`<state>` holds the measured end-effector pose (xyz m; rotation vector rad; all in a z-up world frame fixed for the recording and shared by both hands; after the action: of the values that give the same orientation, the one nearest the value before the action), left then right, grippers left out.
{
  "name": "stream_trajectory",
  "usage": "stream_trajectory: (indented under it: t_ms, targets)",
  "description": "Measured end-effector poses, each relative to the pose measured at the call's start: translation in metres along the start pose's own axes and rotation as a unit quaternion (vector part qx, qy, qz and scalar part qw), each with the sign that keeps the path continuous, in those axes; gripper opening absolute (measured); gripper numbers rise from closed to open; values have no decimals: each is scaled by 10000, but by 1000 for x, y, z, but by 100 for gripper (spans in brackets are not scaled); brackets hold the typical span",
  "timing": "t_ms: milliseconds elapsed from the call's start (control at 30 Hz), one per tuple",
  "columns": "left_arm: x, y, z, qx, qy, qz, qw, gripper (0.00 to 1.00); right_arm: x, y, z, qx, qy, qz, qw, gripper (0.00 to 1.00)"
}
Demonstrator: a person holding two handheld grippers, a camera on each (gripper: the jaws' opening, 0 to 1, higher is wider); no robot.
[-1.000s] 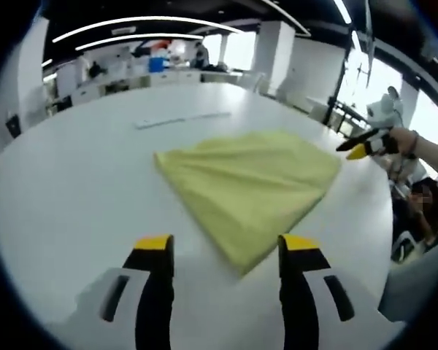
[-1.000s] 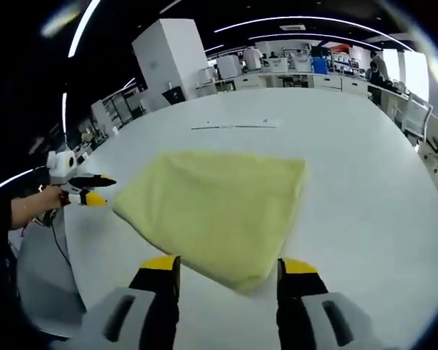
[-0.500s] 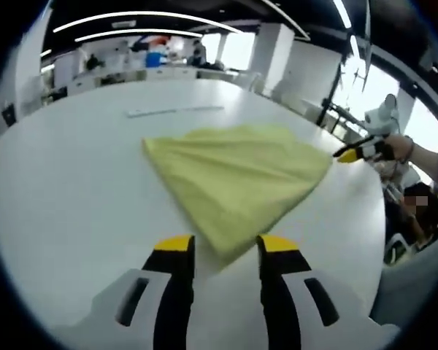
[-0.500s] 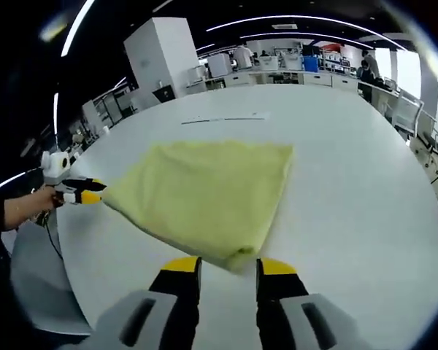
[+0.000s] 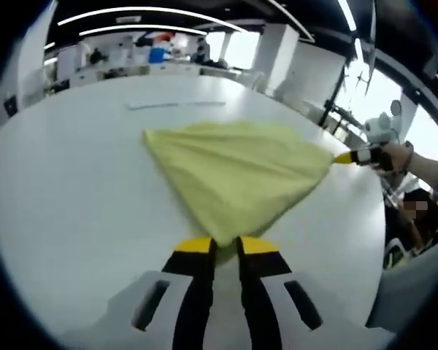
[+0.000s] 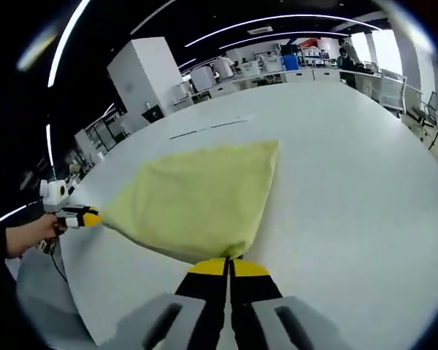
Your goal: Fold the garment on the visible template until the final outline fits inside the template.
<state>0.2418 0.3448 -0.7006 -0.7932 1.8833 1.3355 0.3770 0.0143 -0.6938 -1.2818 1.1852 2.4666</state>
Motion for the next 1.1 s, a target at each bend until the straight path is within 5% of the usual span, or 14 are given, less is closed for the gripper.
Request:
stream_trajectory:
  t_ms: [300, 500, 1100]
  targets:
    - [-1, -1, -1, -21, -419, 31, 9991, 1, -2, 5, -4, 34, 313, 6, 9995, 0]
    - [-2, 0, 0, -32, -439, 36, 9990, 0, -2, 13, -13, 207, 673, 100, 9975, 0]
    - [7, 16, -4, 6, -448, 121, 9989, 0, 11, 19, -4, 51, 896, 355, 9953, 0]
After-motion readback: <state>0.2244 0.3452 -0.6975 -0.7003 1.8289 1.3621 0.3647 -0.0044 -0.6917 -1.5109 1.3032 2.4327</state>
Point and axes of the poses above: the point that each gripper's makers call its tool centre point, and the gripper's own axes: y roughly backward along the fingers, z roughly to its left, x roughly out of its underside, the point moved 3 cm from there along y, roughly backward along the fingers, and after that the axes turned 4 degrees about -z, right-handed, at the moved point
